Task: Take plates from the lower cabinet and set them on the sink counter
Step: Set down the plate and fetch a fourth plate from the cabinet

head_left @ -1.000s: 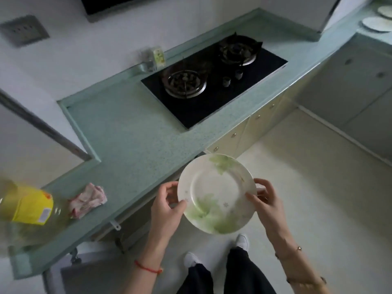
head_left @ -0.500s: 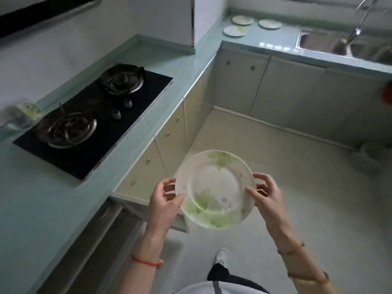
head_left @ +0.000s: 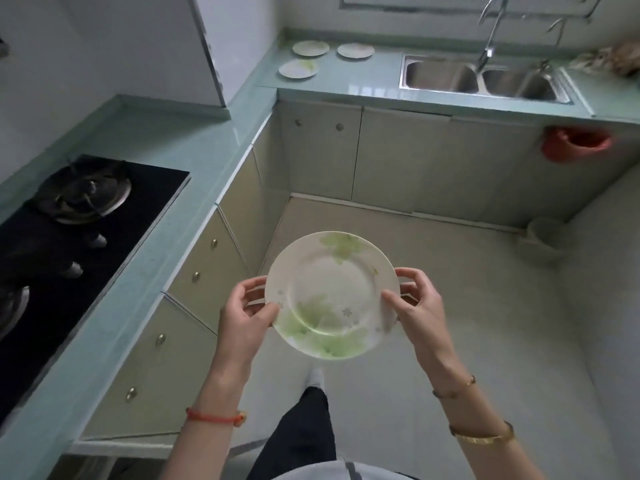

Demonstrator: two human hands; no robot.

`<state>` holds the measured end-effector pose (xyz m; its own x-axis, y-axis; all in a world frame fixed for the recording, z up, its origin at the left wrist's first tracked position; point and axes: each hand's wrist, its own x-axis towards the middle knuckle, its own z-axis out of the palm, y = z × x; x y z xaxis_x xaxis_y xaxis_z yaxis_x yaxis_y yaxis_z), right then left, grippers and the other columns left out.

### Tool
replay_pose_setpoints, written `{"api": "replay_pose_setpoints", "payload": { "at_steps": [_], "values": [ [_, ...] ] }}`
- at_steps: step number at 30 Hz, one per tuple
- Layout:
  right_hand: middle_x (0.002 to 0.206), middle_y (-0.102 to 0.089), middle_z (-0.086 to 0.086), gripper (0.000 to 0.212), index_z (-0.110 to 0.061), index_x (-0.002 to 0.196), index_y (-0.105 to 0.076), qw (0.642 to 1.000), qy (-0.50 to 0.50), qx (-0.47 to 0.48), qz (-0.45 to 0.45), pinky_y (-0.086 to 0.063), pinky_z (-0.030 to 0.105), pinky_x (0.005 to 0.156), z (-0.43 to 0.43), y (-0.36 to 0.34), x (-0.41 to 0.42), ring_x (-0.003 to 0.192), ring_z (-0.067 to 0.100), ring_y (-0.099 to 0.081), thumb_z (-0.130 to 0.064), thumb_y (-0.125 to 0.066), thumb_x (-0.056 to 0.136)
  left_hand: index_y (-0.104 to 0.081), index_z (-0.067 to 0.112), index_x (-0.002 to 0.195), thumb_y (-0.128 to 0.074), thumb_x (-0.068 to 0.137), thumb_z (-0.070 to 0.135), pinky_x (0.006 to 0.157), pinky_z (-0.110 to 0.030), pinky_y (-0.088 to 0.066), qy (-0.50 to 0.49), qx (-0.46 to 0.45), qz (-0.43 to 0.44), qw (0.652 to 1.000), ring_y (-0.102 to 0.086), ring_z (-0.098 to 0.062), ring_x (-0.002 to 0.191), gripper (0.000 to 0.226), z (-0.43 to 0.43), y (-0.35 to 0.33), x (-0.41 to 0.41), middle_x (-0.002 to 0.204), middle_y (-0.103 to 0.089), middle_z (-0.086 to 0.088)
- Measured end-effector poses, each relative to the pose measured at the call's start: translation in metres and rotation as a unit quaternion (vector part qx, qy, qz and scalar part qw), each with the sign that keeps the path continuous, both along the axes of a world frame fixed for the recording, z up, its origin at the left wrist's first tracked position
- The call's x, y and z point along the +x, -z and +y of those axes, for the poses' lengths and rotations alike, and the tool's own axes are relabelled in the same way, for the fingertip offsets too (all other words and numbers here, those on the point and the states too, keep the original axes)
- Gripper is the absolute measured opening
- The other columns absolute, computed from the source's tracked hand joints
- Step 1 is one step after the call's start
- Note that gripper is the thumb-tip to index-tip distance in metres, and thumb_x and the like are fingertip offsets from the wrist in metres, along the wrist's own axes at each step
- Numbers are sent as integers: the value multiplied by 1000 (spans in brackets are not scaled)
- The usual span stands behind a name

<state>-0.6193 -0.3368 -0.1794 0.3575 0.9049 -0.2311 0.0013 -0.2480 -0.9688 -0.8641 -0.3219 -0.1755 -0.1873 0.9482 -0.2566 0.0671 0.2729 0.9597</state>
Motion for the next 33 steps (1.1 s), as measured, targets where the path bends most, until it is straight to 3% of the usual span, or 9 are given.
{"api": "replay_pose_setpoints", "payload": {
  "at_steps": [7, 12, 20, 24, 28, 33],
  "values": [
    [81, -63, 4, 28, -22, 102, -62, 1000, 28, -2, -6, -45, 17, 47, 105, 4, 33, 55, 2, -57, -4, -65, 82, -64, 20, 112, -61, 82, -7, 61, -16, -53, 33, 6, 0, 999, -67, 6, 80, 41, 121, -1, 35, 108, -69, 2],
    [84, -64, 5, 28, -24, 102, -62, 999, 48, 11, -5, -45, 16, 48, 197, -3, 57, 58, 2, -57, -4, -66, 83, -64, 23, 112, -63, 81, -5, 70, -25, -52, 60, 14, 0, 998, -66, -14, 97, 41, 225, -8, 60, 110, -70, 1],
    [92, -67, 7, 29, -24, 105, -62, 995, 93, 20, -3, -52, 29, 63, 325, -8, 97, 78, 17, -64, -7, -67, 82, -64, 20, 113, -62, 81, -6, 68, -21, -54, 105, 21, 22, 994, -65, -7, 91, 41, 376, -18, 107, 108, -69, 0],
    [94, -68, 7, 28, -27, 103, -63, 995, 101, 24, -7, -52, 21, 62, 383, -4, 123, 77, 11, -64, -8, -66, 82, -64, 20, 113, -63, 82, -4, 69, -23, -53, 114, 18, 23, 993, -65, -12, 93, 39, 437, -18, 134, 108, -69, -2],
    [94, -68, 6, 28, -27, 102, -63, 995, 98, 29, -4, -53, 27, 67, 449, -2, 152, 82, 15, -65, -7, -66, 82, -65, 21, 112, -63, 82, -4, 68, -23, -51, 111, 23, 23, 993, -66, -12, 91, 39, 502, -16, 163, 107, -70, -2],
    [92, -68, 7, 28, -27, 103, -62, 996, 80, 39, -13, -52, 24, 68, 538, -3, 197, 80, 13, -64, -9, -66, 83, -65, 22, 111, -64, 83, -4, 77, -30, -55, 96, 32, 22, 995, -67, -15, 96, 38, 586, -17, 206, 104, -71, -1]
  ]
}}
